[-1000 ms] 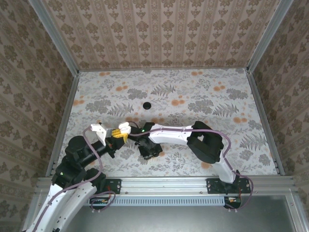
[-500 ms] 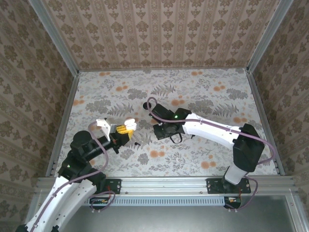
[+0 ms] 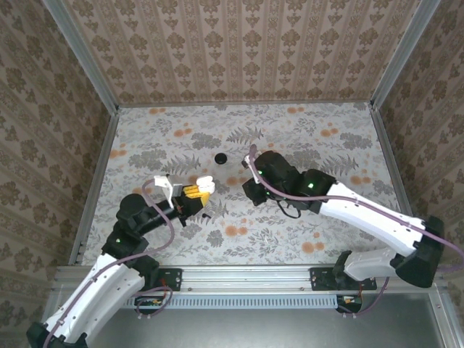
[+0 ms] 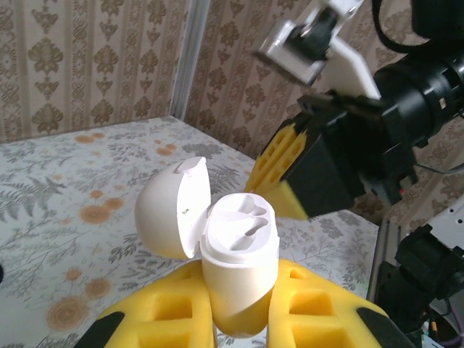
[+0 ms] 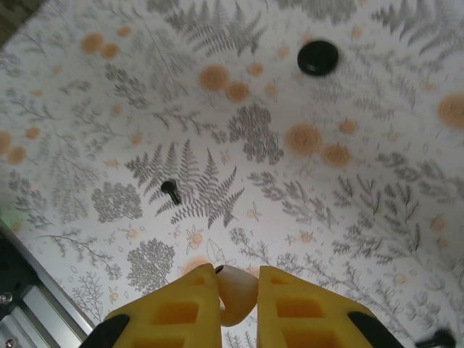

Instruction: Insert the wireless bluetooth earbuds into the charging case

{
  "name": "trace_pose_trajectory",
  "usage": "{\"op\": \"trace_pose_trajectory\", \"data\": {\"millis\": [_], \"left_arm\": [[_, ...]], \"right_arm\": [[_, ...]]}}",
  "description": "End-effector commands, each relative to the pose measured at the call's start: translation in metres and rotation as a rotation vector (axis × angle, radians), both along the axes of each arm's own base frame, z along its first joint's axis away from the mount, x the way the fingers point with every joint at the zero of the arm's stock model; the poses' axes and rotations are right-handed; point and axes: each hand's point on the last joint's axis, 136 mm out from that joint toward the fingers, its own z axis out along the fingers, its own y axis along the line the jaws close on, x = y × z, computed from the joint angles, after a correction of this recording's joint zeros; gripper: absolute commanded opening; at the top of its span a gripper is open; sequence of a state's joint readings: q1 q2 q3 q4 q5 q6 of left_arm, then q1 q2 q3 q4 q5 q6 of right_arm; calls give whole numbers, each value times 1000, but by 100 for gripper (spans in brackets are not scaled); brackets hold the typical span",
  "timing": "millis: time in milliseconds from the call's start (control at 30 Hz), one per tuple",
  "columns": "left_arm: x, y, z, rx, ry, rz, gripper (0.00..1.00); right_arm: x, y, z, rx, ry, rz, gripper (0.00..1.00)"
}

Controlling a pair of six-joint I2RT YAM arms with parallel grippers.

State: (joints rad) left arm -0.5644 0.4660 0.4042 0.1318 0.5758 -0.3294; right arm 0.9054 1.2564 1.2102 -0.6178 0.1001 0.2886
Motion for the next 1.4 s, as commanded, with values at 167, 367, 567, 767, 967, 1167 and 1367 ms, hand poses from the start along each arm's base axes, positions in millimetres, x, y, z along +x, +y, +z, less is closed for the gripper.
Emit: {"op": "trace_pose_trajectory", "data": {"millis": [167,367,567,767,967,1167,1367], "left_arm": [[-10,-18,24,-56,-60,-137,0],[-12,-29,29,-53,-62,-188,0],[-17,-40,28,-44,-54,-235,0],[-23,-49,27,-36,-51,-274,0],[-27,-51,30,-45,-56,-290,0],[-28,-52,32,-46,-59,-294,0],[-29,-52,33,-48,-63,-301,0]], "right_arm": [[-24,4,62,126,-180,209,13],[-34,12,95,155,-305,317,12],[-39,28,105,104,-388,421,12],[-42,46,102,45,-381,502,12],[-44,57,97,19,-396,542,12],[-46,58,91,-3,-393,564,12],[-45,59,84,-29,-388,576,12]]}}
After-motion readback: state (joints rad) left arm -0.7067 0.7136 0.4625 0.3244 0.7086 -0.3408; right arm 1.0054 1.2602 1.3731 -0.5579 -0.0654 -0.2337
